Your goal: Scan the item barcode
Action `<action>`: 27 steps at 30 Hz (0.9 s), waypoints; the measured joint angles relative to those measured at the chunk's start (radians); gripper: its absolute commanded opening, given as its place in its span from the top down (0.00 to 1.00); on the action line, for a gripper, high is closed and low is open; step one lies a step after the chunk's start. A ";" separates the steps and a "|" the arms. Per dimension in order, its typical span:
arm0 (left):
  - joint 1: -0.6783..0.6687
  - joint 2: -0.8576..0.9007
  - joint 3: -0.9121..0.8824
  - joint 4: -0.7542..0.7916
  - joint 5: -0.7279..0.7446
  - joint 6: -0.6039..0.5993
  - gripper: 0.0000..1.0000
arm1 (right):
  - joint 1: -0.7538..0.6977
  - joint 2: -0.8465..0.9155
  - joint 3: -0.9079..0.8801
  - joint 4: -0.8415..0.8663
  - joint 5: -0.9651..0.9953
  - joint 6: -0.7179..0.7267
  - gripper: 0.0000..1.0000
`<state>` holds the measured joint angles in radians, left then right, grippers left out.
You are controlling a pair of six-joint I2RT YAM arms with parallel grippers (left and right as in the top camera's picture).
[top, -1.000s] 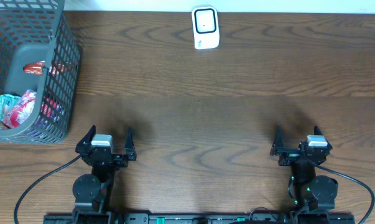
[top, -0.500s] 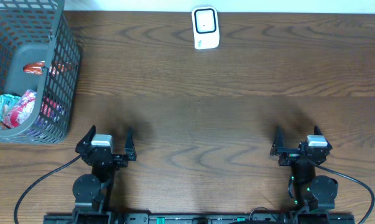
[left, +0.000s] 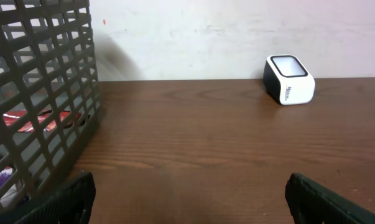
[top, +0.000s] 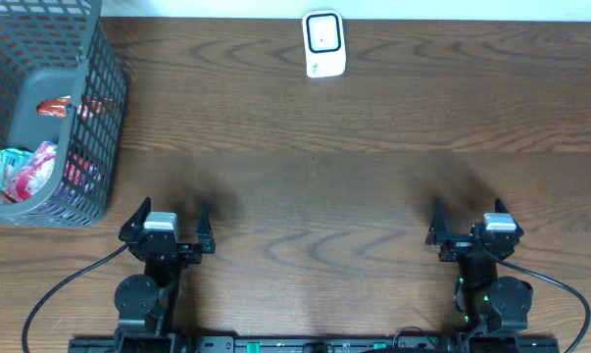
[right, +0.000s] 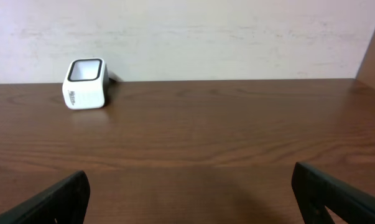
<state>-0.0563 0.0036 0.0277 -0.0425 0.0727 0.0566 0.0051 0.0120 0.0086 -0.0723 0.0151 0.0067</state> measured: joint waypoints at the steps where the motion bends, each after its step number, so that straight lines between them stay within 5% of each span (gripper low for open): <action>1: 0.000 0.000 0.000 0.000 0.000 0.000 0.02 | 0.000 0.000 0.000 0.000 0.000 0.000 0.01; 6: 0.000 0.000 0.000 0.005 0.035 -0.038 0.02 | 0.000 0.000 0.000 0.000 0.000 0.000 0.01; 18: 0.000 0.000 0.000 0.024 0.253 -0.530 0.02 | 0.000 0.000 0.000 0.000 0.000 0.000 0.01; 27: 0.000 0.000 0.000 0.030 0.283 -0.623 0.02 | 0.000 0.000 0.000 0.000 0.000 0.000 0.01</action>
<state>-0.0563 0.0040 0.0277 -0.0128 0.3561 -0.5659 0.0051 0.0120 0.0086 -0.0723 0.0151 0.0067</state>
